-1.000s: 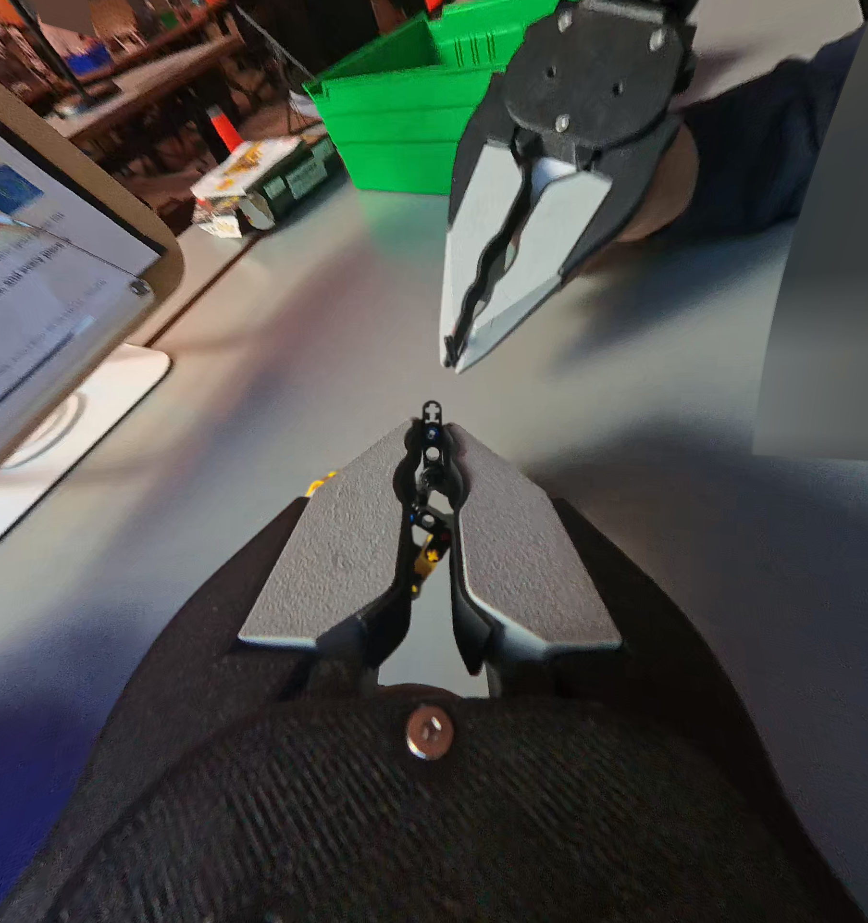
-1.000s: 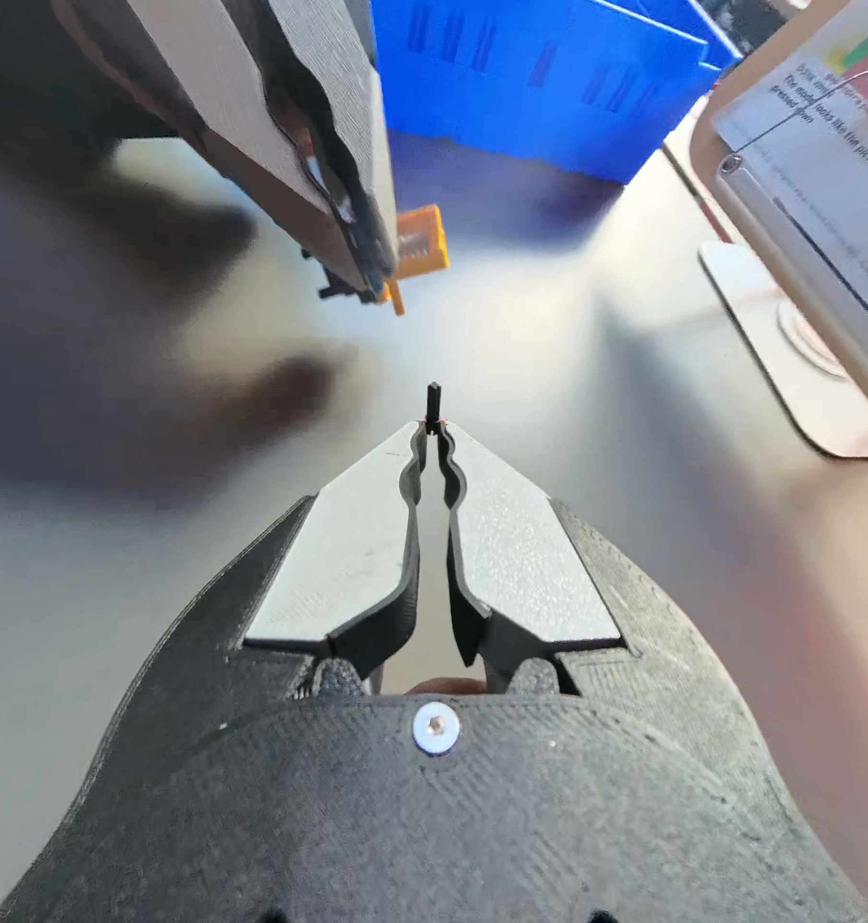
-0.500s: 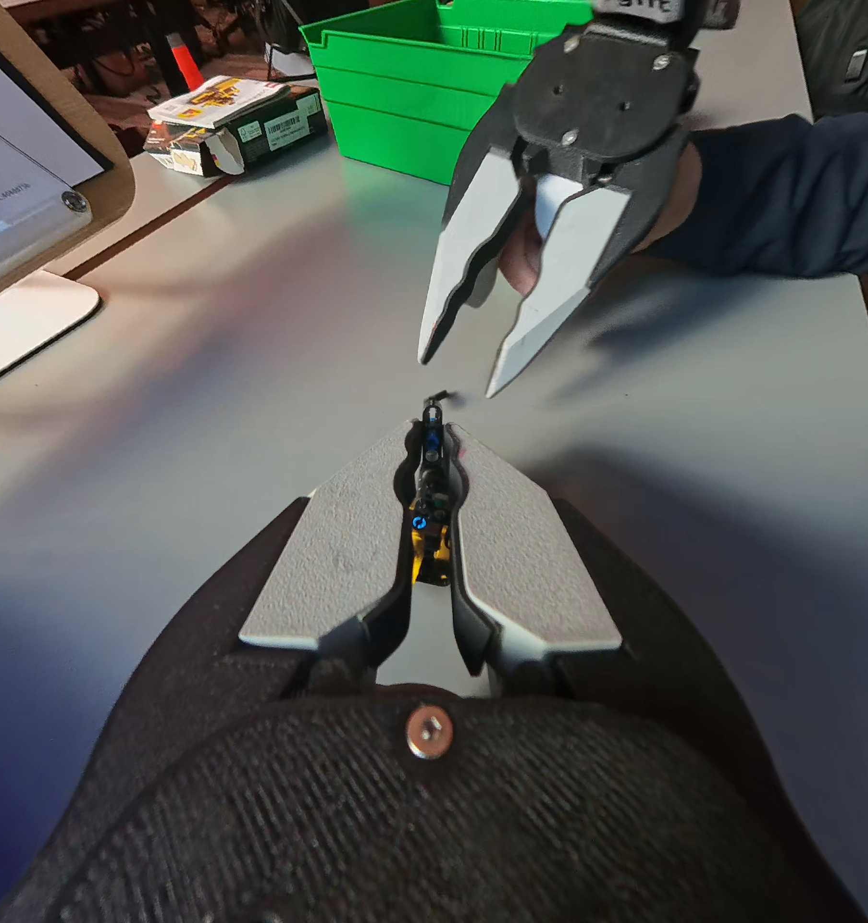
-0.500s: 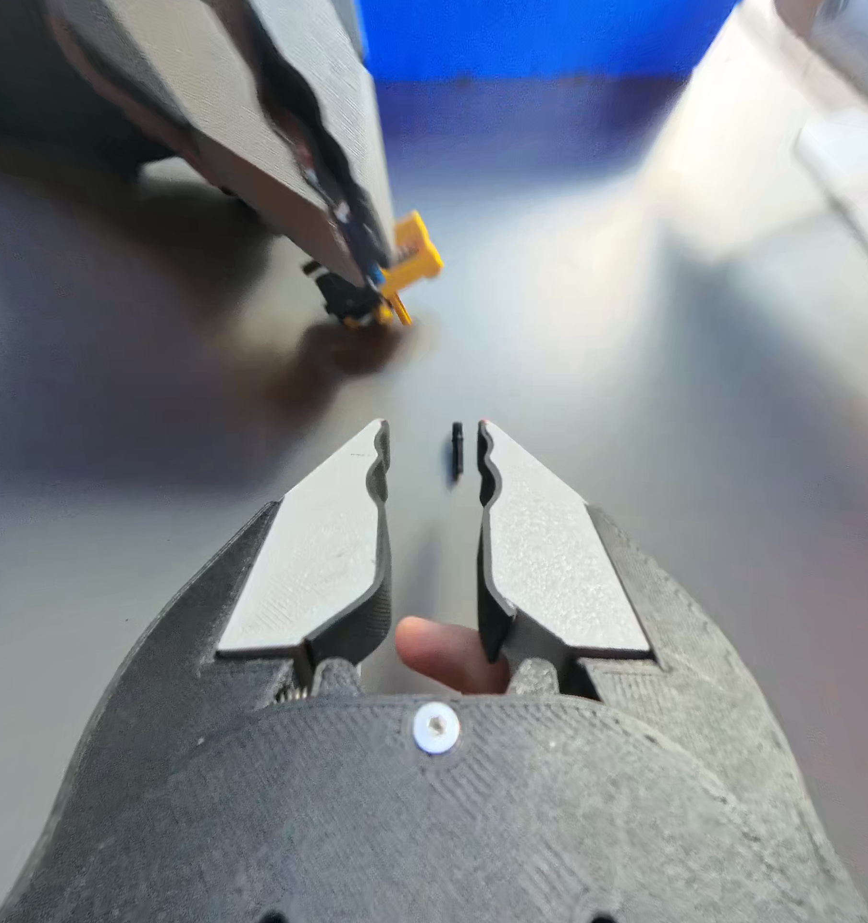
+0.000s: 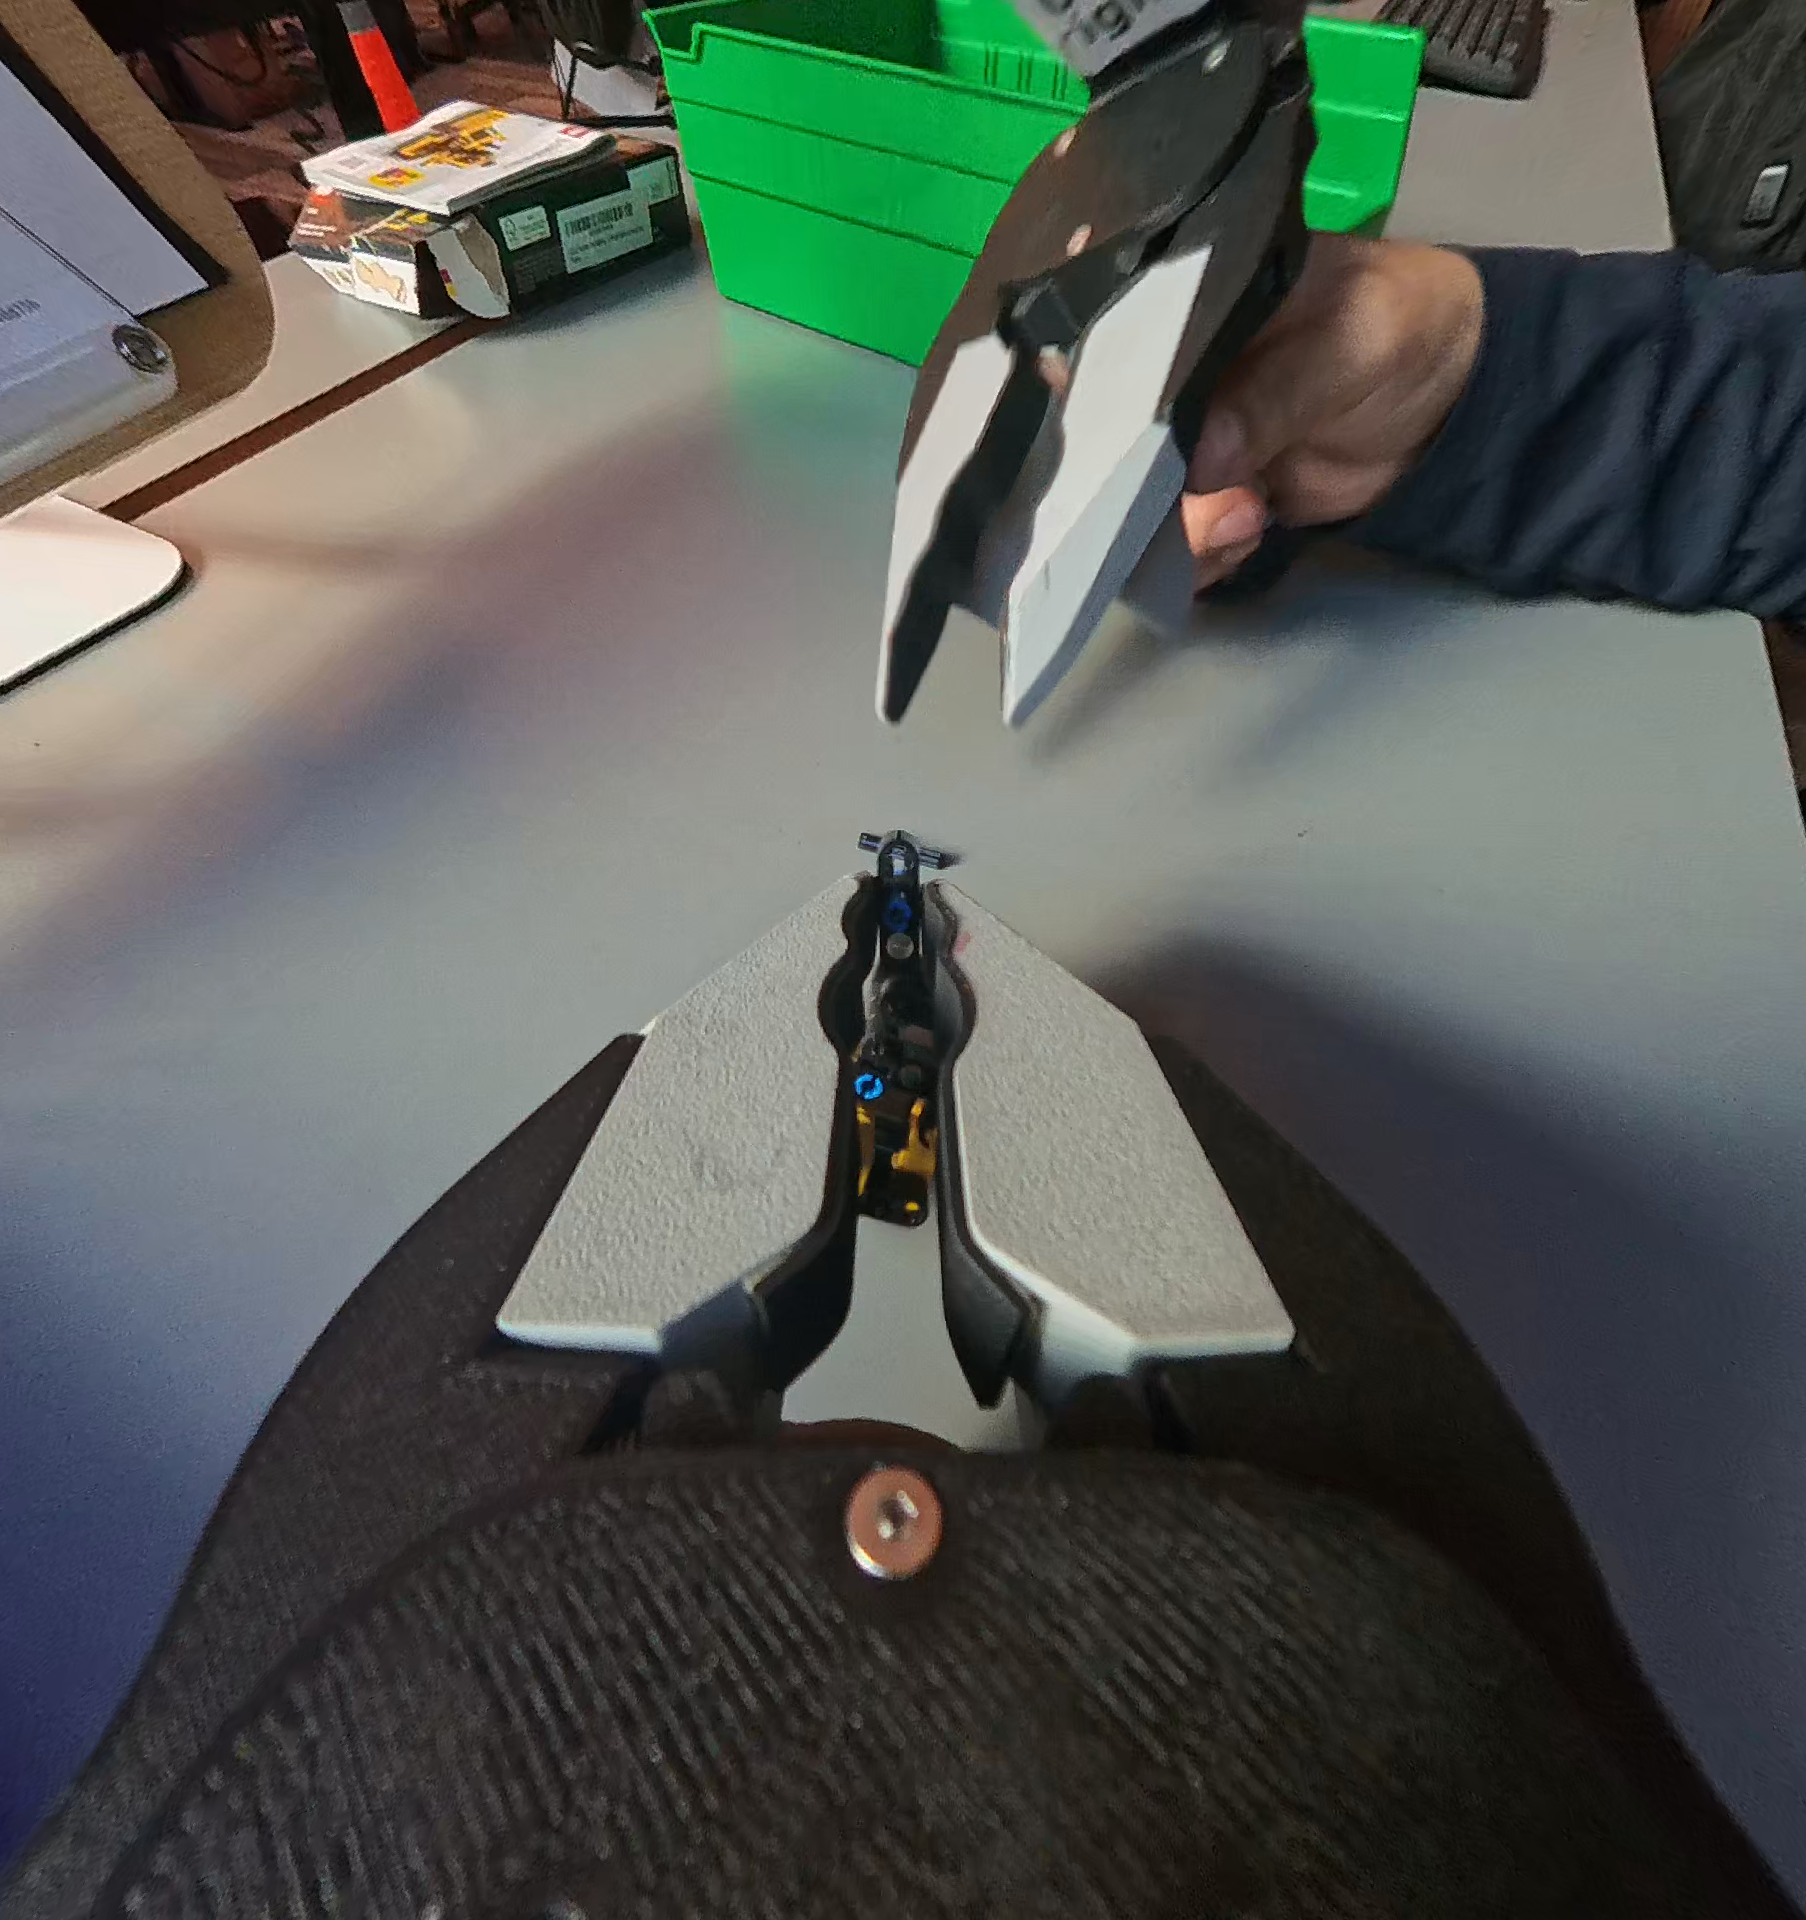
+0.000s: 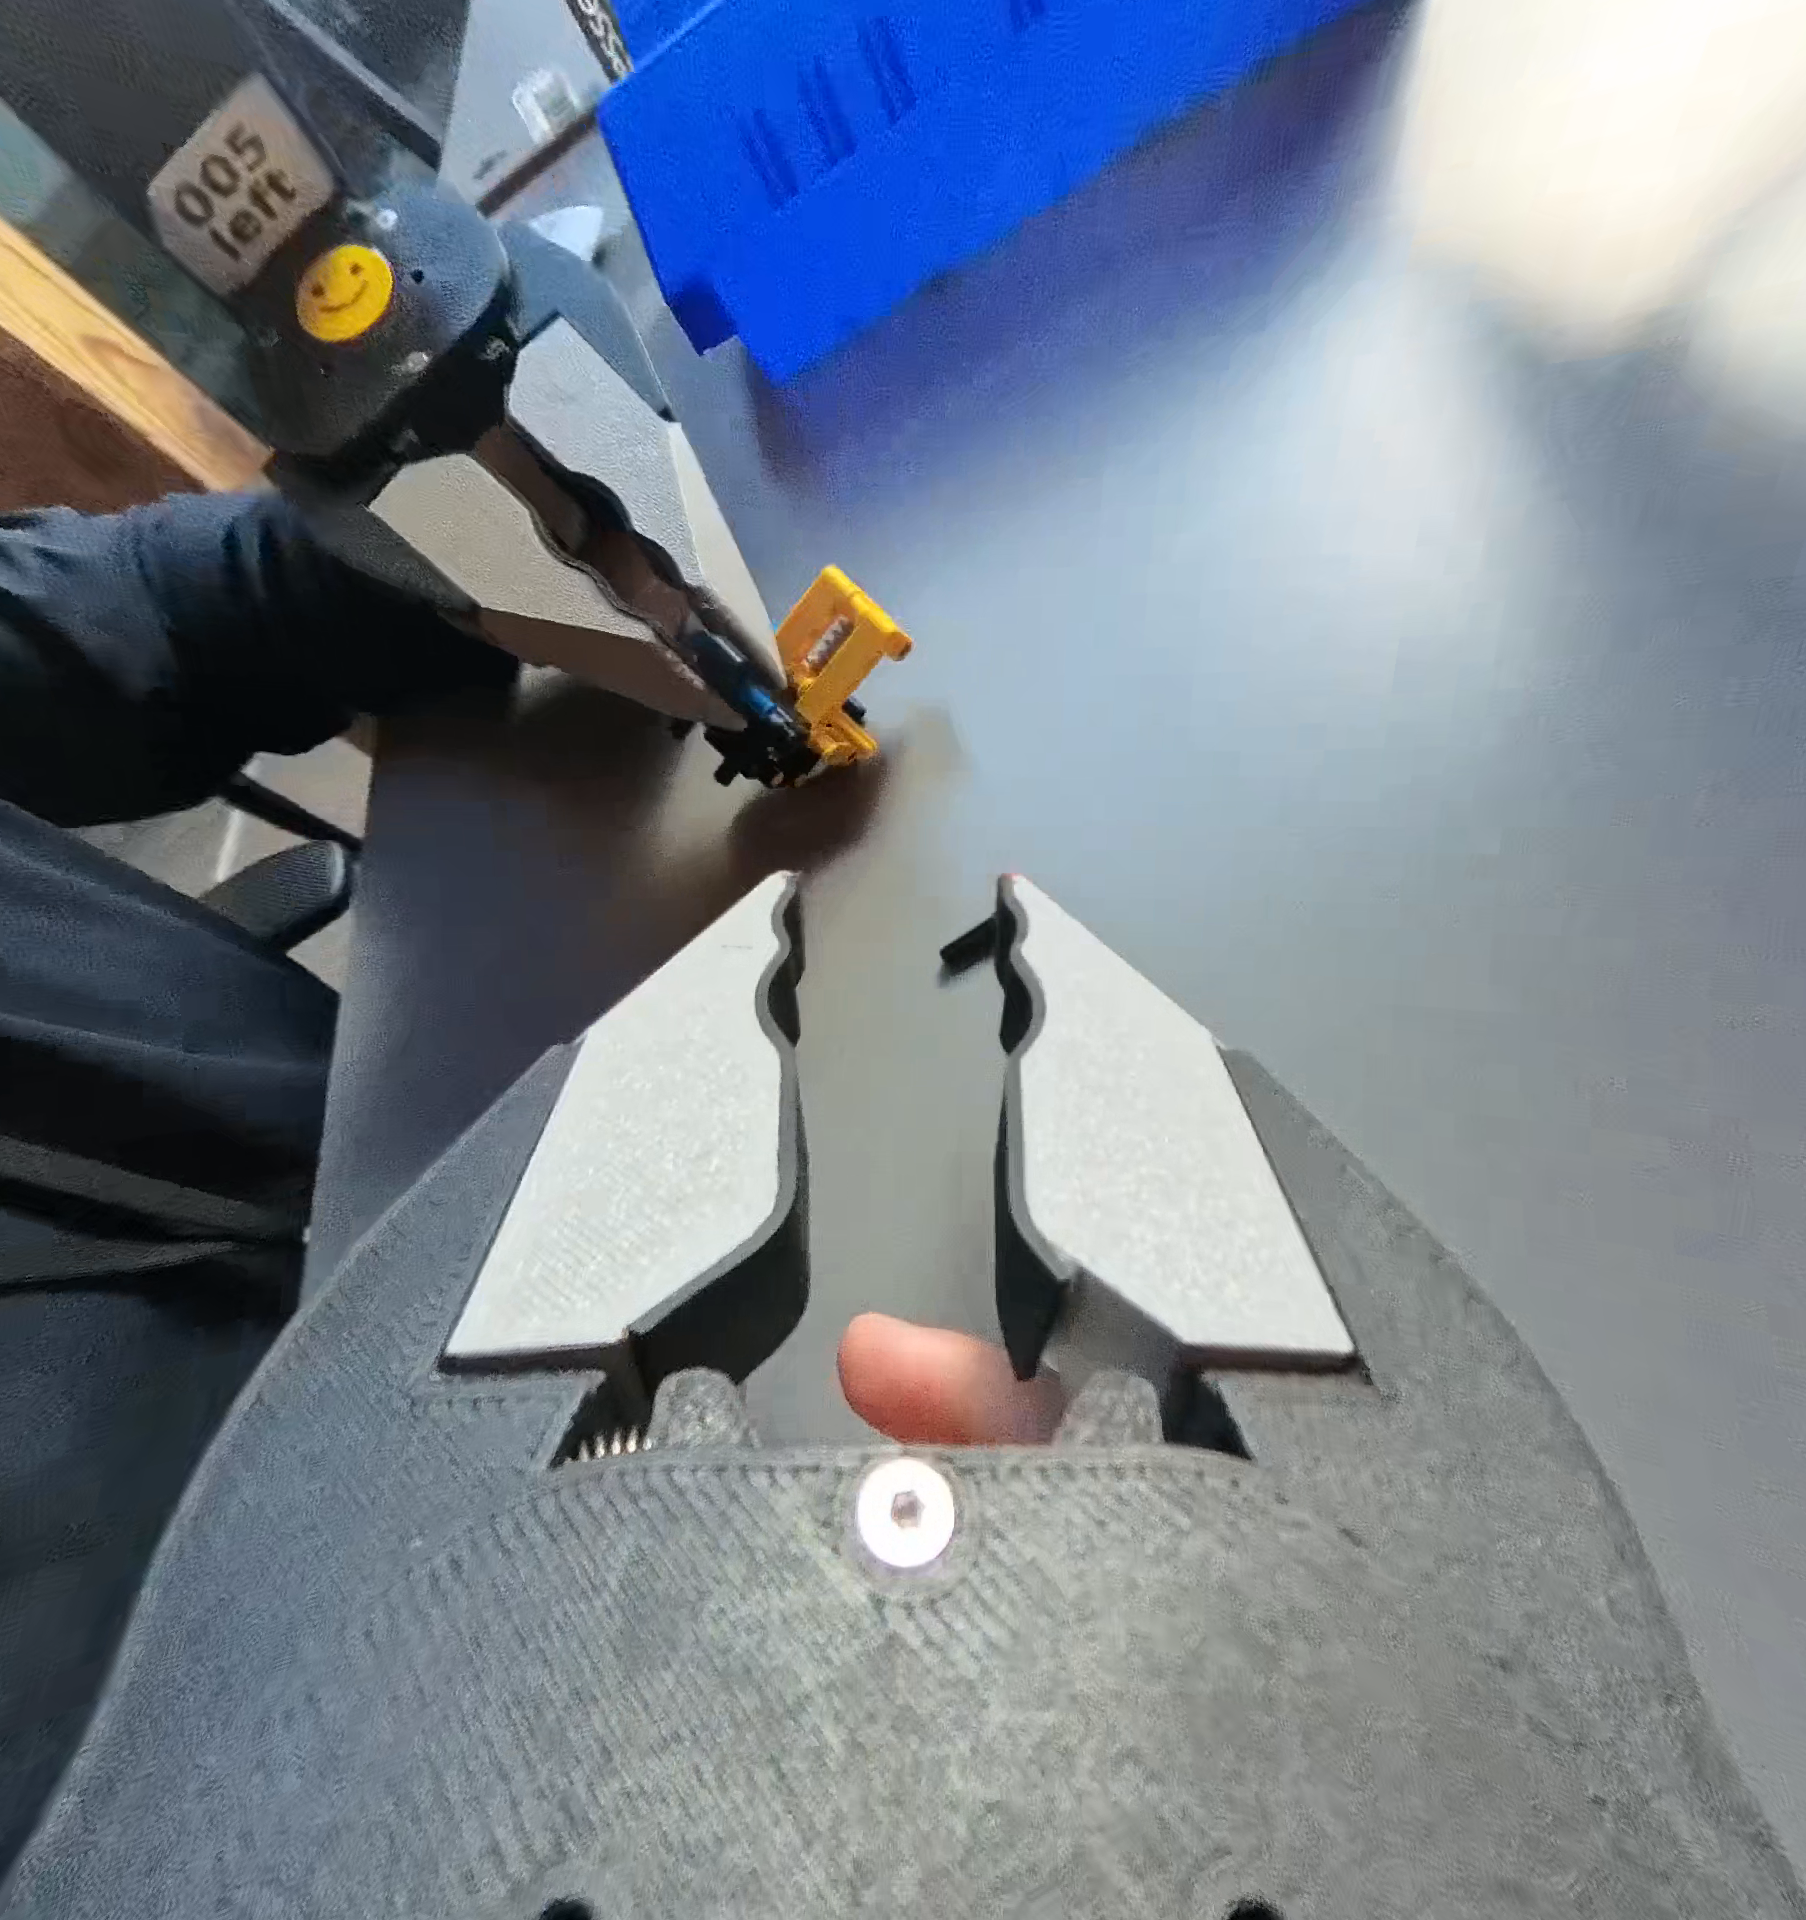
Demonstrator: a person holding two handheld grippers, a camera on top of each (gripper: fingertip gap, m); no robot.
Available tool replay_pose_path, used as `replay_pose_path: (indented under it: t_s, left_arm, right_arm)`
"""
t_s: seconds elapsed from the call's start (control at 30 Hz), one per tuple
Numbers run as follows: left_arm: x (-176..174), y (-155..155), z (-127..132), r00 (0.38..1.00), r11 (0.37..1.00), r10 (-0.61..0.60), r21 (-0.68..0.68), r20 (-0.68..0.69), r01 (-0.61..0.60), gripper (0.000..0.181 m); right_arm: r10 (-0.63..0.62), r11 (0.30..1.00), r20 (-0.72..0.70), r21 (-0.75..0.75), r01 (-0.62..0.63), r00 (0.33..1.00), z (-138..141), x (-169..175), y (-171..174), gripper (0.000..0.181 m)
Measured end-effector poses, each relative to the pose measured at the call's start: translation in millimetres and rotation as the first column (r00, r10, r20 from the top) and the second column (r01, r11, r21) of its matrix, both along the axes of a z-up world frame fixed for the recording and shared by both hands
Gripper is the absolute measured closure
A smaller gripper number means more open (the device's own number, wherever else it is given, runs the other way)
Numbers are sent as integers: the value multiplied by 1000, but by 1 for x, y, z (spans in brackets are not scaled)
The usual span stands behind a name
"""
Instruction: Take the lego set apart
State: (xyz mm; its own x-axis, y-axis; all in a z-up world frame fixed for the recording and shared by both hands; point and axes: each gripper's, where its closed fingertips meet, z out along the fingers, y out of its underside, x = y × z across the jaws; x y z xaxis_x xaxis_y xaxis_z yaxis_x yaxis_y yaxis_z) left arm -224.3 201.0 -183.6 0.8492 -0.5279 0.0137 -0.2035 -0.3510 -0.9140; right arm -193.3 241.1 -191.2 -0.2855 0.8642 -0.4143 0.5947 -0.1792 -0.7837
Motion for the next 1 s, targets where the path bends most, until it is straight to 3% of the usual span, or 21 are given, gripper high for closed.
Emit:
replay_pose_path:
  t_s: [0.17, 0.27, 0.33, 0.47, 0.57, 0.87, 1.0]
  left_arm:
    - [1, -3, 1, 999, 999, -32, -16, 36, 32, 176]
    - [3, -4, 0, 999, 999, -46, -17, 26, 47, 176]
    - [6, -6, 0, 997, 998, -65, -21, 32, 66, 177]
    - [13, -10, 6, 986, 993, -117, -18, 115, 119, 176]
    - [18, -13, 11, 975, 988, -154, -6, 159, 157, 176]
    - [24, -18, 13, 967, 980, -197, 5, 163, 199, 176]
    - [27, -19, 12, 964, 978, -206, -4, 171, 210, 176]
  right_arm:
    - [47, 966, -94, 259, -22, 994, 6, -6, -13, 148]
    - [79, 904, -153, 428, -6, 985, 8, -14, -24, 173]
    - [120, 870, -184, 492, -14, 976, 12, -17, -34, 176]
    - [153, 862, -179, 506, -42, 972, 10, -21, -51, 168]
    - [172, 856, -196, 514, -48, 965, 10, -21, -55, 178]
    - [195, 880, -250, 473, -56, 948, 18, -18, -58, 175]
    - [229, 849, -250, 524, -68, 941, 19, -15, -59, 172]
